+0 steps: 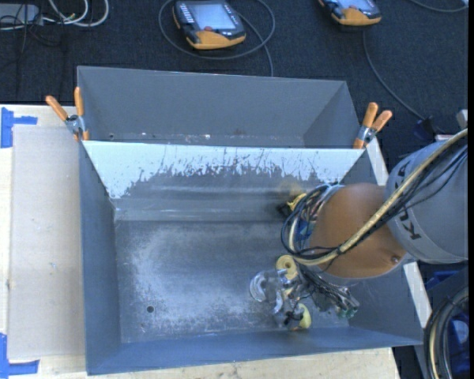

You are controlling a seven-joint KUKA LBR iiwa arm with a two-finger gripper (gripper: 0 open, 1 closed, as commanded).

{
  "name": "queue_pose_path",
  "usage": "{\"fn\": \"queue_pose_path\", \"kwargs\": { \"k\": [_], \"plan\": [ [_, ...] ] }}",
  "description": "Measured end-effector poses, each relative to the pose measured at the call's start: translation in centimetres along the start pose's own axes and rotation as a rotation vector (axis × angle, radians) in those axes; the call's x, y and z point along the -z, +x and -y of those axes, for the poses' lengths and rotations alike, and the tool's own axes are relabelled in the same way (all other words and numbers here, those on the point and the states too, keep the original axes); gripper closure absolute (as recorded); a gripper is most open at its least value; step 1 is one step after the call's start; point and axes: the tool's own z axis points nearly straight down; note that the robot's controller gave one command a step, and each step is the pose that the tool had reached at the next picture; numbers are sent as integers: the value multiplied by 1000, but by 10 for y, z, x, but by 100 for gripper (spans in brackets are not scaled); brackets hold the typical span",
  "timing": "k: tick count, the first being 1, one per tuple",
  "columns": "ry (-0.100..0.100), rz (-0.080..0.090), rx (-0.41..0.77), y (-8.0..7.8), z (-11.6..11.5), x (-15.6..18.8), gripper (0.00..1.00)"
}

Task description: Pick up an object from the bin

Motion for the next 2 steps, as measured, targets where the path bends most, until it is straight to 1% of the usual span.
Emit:
{"fn": "queue_pose_path", "kwargs": {
  "k": [1, 2],
  "plan": [
    [4, 0, 1001, -54, -11, -2, 100],
    [7, 6, 933, -55, -30, 65, 100]
  ]
}}
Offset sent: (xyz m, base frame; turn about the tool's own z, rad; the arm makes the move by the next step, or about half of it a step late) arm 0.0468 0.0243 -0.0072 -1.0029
